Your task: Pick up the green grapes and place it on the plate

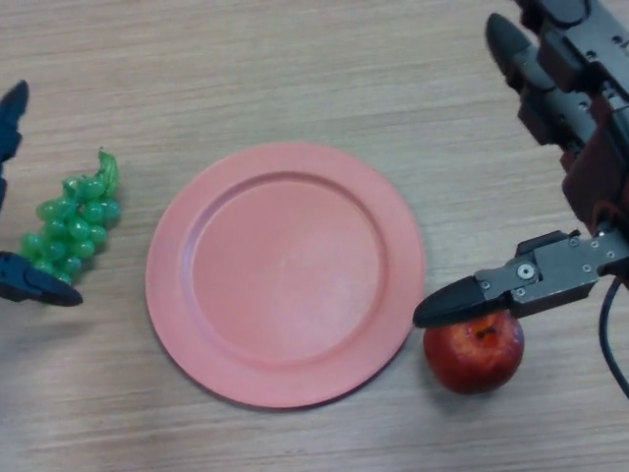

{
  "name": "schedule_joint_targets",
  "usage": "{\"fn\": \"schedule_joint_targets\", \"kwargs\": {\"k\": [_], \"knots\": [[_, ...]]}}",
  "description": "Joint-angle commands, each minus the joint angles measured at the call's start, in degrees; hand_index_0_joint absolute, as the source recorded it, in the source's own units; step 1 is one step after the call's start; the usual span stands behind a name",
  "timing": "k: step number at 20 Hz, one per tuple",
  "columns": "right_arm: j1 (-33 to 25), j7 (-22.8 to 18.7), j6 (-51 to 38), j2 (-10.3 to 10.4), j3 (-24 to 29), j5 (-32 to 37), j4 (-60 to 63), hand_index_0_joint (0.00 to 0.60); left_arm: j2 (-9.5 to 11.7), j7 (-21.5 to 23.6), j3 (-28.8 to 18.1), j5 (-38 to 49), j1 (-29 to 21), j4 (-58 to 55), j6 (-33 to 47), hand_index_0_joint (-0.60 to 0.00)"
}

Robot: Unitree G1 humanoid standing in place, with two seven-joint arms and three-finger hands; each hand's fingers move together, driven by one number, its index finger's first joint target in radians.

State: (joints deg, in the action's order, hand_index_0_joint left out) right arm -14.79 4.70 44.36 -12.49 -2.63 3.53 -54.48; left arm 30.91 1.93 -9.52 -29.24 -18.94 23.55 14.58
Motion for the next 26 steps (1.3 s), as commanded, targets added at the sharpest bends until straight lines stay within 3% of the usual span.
{"fn": "schedule_joint_targets", "kwargs": {"k": [1, 5, 7, 8, 11, 12, 13, 19, 23, 26], "knots": [[-1.93, -2.35, -7.08, -0.36, 2.38, 2.19, -2.58, 0.000, 3.46, 4.57, -3.08, -2.96, -1.86, -0.98, 4.81, 0.000], [-1.75, -3.51, -7.19, -1.00, 3.94, 4.89, -2.95, 0.000, 3.46, 3.09, -2.26, -8.45, -0.28, 0.86, 1.92, 0.000], [-1.88, -3.86, -6.91, -1.57, 4.13, 5.51, -3.12, 0.000, 2.40, 2.75, -2.92, -7.02, 0.09, 0.53, 0.50, 0.000], [-1.88, -3.88, -6.88, -1.61, 4.15, 5.56, -3.14, 0.000, 2.30, 2.66, -2.94, -6.79, 0.08, 0.49, 0.38, -0.049], [-2.20, -4.25, -6.22, -1.86, 4.25, 6.20, -3.49, 0.000, 1.58, 1.04, -3.06, -3.67, 0.22, -0.29, -0.51, -0.448], [-2.14, -4.43, -6.08, -1.97, 4.20, 6.45, -3.78, 0.000, 1.38, 1.45, -4.05, -1.20, 0.05, -0.71, -0.71, -0.549], [-1.90, -4.61, -6.20, -1.97, 3.95, 6.60, -4.13, 0.000, 1.46, 3.77, -5.06, 1.57, -0.76, -0.30, -1.06, -0.600], [-2.56, -7.96, -6.52, -2.43, 5.22, 10.33, -5.48, 0.000, 3.32, 8.03, -6.03, 4.27, 0.39, 1.70, 1.98, -0.600], [-2.05, -10.89, -7.46, -4.16, 4.00, 12.62, -5.52, 0.000, 3.03, 2.35, -8.96, 12.01, 2.85, -2.94, 0.45, -0.600], [-2.36, -12.94, -7.78, -5.81, 3.05, 13.93, -5.52, 0.000, 4.20, 2.69, -11.27, 12.49, 4.37, -8.67, -1.73, -0.600]]}}
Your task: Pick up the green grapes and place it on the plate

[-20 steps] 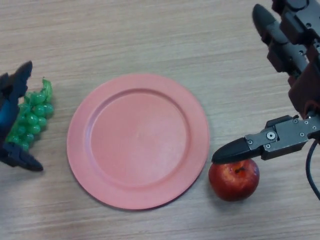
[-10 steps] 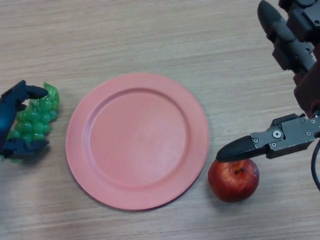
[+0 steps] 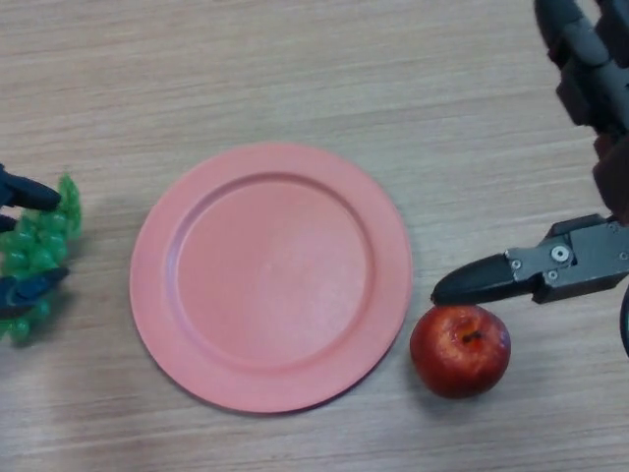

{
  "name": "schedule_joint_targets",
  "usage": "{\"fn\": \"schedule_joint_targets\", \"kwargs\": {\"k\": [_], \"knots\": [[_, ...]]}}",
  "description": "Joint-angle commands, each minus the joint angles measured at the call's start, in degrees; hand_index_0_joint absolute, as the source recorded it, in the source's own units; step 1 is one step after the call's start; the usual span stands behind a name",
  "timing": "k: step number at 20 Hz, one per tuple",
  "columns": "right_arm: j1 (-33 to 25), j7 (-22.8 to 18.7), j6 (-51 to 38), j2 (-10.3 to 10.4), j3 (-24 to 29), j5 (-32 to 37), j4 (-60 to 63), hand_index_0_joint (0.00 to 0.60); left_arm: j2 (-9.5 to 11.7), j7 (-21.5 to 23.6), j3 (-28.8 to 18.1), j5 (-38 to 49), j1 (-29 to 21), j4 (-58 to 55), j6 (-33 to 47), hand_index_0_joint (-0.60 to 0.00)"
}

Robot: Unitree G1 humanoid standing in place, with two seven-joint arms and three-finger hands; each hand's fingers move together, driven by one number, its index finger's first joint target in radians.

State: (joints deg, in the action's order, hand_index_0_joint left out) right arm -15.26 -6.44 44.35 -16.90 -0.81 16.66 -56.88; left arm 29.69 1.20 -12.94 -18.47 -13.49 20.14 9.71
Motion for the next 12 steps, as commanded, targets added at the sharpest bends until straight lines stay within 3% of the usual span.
{"fn": "schedule_joint_targets", "kwargs": {"k": [1, 4, 6, 7, 8, 9, 11, 12], "knots": [[-1.89, -2.47, -8.16, -2.09, 0.79, 1.17, -3.12, 0.000, 5.93, 3.36, -9.33, 1.05, 0.19, -10.23, 1.86, -0.600], [-1.81, -3.18, -8.75, -2.80, -0.32, 1.06, -3.12, 0.000, 3.22, 0.12, -11.66, 0.85, 4.26, -24.99, -3.27, -0.600], [-2.06, -3.61, -8.69, -3.00, -1.03, 0.96, -3.12, 0.000, -0.94, -6.54, -11.10, 0.97, 8.09, -38.78, -7.96, -0.600], [-2.50, -3.93, -8.00, -2.86, -1.58, 0.72, -3.12, 0.000, -4.33, -13.24, -9.17, 0.47, 11.42, -48.76, -10.88, -0.600], [-2.62, -3.94, -7.85, -2.75, -1.77, 0.59, -3.12, 0.000, -5.95, -16.75, -8.15, 0.46, 12.51, -52.46, -12.63, -0.600], [-2.56, -3.73, -7.55, -2.34, -1.93, 0.33, -3.12, 0.000, -8.82, -23.84, -5.68, 0.98, 14.22, -59.40, -17.69, -0.600], [-2.59, -3.28, -7.47, -1.95, -2.05, 0.03, -3.12, 0.000, -10.47, -27.81, -2.80, -1.49, 14.64, -62.48, -18.50, -0.600], [-2.57, -3.12, -7.46, -1.87, -2.02, -0.08, -3.12, 0.000, -10.64, -26.90, -2.39, -3.34, 14.43, -61.58, -16.04, -0.600]]}}
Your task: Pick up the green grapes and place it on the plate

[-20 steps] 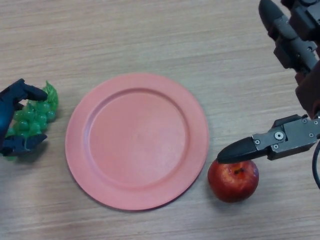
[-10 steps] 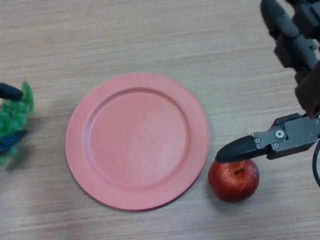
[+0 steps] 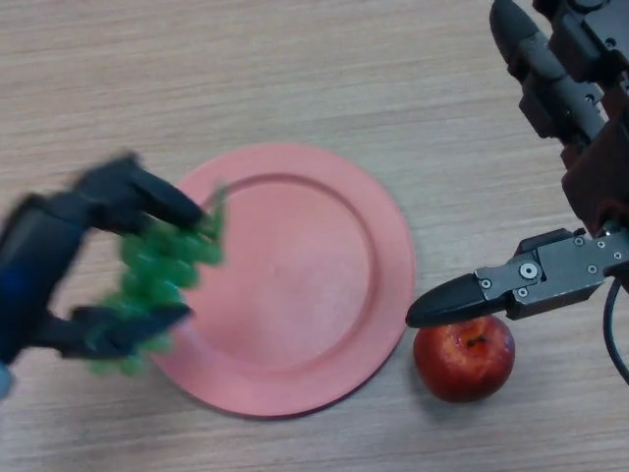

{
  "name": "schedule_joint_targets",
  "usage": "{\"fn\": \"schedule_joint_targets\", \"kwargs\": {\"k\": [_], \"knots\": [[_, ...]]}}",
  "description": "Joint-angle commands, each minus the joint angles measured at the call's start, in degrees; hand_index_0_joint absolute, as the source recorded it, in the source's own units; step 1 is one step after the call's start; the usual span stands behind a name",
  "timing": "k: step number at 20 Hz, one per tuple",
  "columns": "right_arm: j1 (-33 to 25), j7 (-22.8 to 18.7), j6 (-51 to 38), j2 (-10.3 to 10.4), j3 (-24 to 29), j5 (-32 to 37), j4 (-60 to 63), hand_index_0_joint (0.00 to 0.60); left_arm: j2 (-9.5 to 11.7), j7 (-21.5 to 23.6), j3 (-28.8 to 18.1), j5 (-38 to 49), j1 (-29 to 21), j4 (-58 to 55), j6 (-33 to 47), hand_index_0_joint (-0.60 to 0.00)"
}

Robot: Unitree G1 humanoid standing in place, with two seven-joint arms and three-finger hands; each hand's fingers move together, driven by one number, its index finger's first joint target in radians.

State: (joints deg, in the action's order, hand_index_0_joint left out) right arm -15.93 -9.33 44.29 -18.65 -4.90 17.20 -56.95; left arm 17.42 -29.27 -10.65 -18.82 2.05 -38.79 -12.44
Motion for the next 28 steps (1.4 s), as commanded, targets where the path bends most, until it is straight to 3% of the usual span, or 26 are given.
{"fn": "schedule_joint_targets", "kwargs": {"k": [1, 3, 4, 7, 8, 9, 12, 14, 16, 18, 19, 22, 23, 25, 28], "knots": [[-2.03, 0.12, -7.20, 0.16, 1.80, -1.29, -3.05, 0.000, 1.07, 7.38, -3.69, -6.23, -2.65, -0.14, 10.62, -0.600], [-2.18, 0.94, -6.81, 0.58, 1.64, -2.32, -3.05, 0.000, 0.00, 9.54, -1.50, -7.60, -2.97, 0.72, 9.42, -0.600], [-2.16, 1.02, -6.82, 0.63, 1.63, -2.40, -3.05, 0.000, -0.05, 9.64, -1.38, -7.62, -2.93, 0.71, 9.34, -0.550], [-2.08, 2.18, -6.55, 1.95, 1.38, -3.83, -3.05, 0.000, 0.00, 10.16, -1.02, -6.71, -3.54, 0.55, 7.88, -0.150], [-2.03, 2.75, -6.37, 2.66, 1.19, -4.51, -3.05, 0.000, 0.10, 10.65, -1.04, -6.36, -4.10, 0.60, 6.70, -0.050], [-2.72, 3.03, -5.07, 3.40, 0.88, -4.95, -3.05, 0.000, 0.53, 10.99, -1.32, -6.49, -4.74, 0.49, 4.92, 0.000], [-4.15, 3.91, -2.93, 4.54, 0.69, -5.80, -3.05, 0.000, 1.44, 10.32, -2.17, -6.58, -5.91, -0.36, 3.19, 0.000], [-5.17, 5.23, -1.38, 5.52, 1.37, -6.62, -3.05, 0.000, 1.10, 9.84, -3.69, -1.47, -7.10, -2.86, 0.53, 0.000], [-5.44, 6.84, -1.32, 6.07, 1.66, -7.62, -2.31, 0.000, 0.62, 11.34, -6.42, 7.46, -8.03, -5.17, -2.73, 0.000], [-5.05, 8.36, -2.51, 5.82, 1.56, -9.29, -1.26, 0.000, 0.23, 12.87, -10.15, 22.14, -8.71, -8.18, -9.67, 0.000], [-4.54, 9.31, -3.09, 5.67, 1.59, -10.64, -0.67, 0.000, 0.85, 14.03, -13.06, 31.87, -8.74, -10.58, -15.22, 0.000], [-3.50, 11.08, -4.78, 5.75, 1.53, -13.07, 0.60, 0.000, 3.31, 18.24, -19.04, 46.77, -8.46, -12.53, -18.68, 0.000], [-3.53, 11.61, -5.02, 6.00, 1.55, -13.64, 0.90, 0.000, 5.01, 21.09, -20.92, 51.24, -8.48, -12.26, -19.10, 0.000], [-3.79, 12.40, -5.28, 6.14, 1.38, -14.28, 1.10, 0.000, 6.59, 25.45, -21.93, 54.71, -8.45, -11.93, -17.64, 0.000], [-4.51, 13.46, -4.18, 6.14, 1.97, -14.14, 0.58, 0.000, 8.20, 27.85, -22.33, 58.87, -7.69, -12.82, -17.46, 0.000]]}}
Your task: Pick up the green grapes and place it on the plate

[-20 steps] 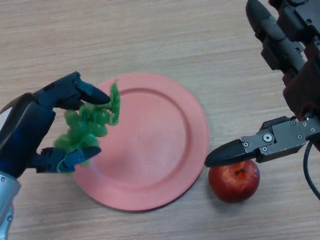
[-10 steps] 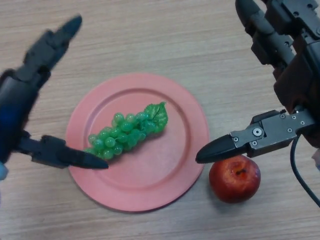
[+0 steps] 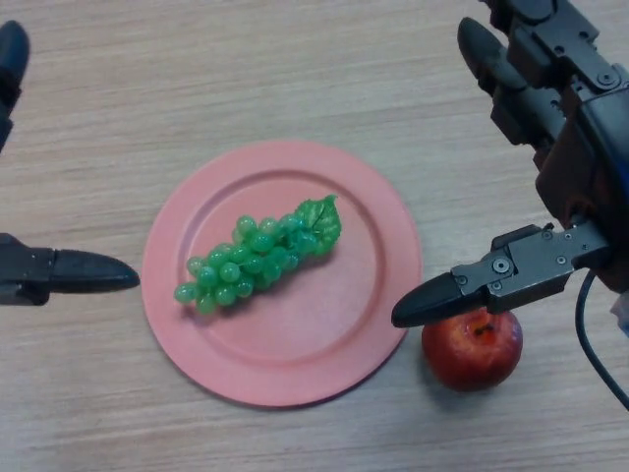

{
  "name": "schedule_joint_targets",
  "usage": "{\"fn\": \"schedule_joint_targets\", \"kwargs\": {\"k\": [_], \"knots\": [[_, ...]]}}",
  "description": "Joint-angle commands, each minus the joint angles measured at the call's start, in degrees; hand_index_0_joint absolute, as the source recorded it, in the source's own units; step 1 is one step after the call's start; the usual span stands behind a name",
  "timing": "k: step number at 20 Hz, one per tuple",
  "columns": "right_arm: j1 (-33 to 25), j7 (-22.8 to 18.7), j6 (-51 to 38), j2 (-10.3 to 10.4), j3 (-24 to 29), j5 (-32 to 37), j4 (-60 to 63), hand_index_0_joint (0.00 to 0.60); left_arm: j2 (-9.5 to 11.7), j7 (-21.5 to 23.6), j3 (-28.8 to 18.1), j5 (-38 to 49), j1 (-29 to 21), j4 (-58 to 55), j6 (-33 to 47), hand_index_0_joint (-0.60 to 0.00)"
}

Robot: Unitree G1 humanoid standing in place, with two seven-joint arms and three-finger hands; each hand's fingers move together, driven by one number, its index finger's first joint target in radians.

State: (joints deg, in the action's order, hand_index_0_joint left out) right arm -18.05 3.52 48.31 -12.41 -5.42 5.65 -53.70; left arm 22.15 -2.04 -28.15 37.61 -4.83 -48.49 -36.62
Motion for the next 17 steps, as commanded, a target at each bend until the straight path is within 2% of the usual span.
{"fn": "schedule_joint_targets", "kwargs": {"k": [1, 5, 7, 13, 17], "knots": [[-2.38, 0.79, -8.17, -0.13, 2.74, -2.51, -2.71, 0.000, 4.16, 0.99, -5.38, 4.76, -0.62, -3.55, 6.43, 0.000], [-2.54, 0.93, -8.24, -0.19, 2.05, -3.42, -2.59, 0.000, 6.64, 2.04, -5.92, 7.27, -1.42, -3.20, 6.10, 0.000], [-3.12, 1.32, -7.33, -0.14, 2.13, -3.46, -3.01, 0.000, 6.87, 2.01, -5.98, 6.89, -1.46, -3.26, 7.05, 0.000], [-2.78, 2.23, -7.06, -0.43, 2.25, -2.77, -3.43, 0.000, 6.98, 2.59, -4.95, 4.80, -1.96, -3.79, 7.33, 0.000], [-1.19, 1.83, -7.91, -0.19, 2.07, -3.26, -3.52, 0.000, 5.46, 1.42, -3.82, 3.06, -0.97, -4.60, 7.80, 0.000]]}}
